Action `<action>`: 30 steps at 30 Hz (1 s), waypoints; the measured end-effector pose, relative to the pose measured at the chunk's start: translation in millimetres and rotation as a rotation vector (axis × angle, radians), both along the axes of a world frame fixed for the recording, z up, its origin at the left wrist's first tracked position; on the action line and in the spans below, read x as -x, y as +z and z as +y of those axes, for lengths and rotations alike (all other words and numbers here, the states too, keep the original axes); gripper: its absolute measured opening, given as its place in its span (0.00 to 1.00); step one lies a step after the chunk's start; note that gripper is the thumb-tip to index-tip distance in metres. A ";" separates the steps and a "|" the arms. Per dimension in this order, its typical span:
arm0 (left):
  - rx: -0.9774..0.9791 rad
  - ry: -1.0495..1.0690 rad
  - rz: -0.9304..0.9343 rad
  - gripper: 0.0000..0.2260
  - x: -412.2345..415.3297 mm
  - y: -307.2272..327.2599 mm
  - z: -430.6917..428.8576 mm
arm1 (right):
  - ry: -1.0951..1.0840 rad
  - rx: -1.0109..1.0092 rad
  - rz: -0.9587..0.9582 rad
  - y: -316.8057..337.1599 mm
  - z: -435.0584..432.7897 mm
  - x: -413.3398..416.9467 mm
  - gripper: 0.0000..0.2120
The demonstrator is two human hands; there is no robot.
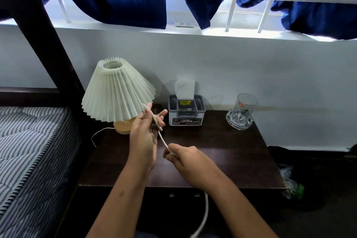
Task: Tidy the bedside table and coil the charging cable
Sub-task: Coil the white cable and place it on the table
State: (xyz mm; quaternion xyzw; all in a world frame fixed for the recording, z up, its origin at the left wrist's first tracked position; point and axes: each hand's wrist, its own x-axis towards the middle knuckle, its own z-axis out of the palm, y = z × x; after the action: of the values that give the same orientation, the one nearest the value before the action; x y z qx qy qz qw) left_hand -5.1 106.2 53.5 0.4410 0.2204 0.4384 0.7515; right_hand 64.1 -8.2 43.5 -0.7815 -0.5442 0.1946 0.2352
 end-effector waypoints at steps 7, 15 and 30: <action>-0.563 0.047 0.585 0.10 -0.6 -5.6 -2.8 | -0.029 -0.196 -0.332 27.0 -10.2 -4.9 0.14; -0.342 -0.498 0.585 0.16 -3.0 -2.4 -16.8 | -0.112 -0.482 -0.439 39.5 -25.4 -27.3 0.08; 0.078 -0.772 0.057 0.25 -3.0 9.0 -25.2 | -0.243 -0.689 0.729 30.1 -16.1 -38.7 0.08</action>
State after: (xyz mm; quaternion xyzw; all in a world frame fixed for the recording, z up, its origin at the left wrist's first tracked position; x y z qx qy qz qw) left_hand -2.2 81.0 62.5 0.4746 0.0754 0.1022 0.8710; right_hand 102.9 -24.3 73.6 -0.5975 -0.3648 0.2352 0.6742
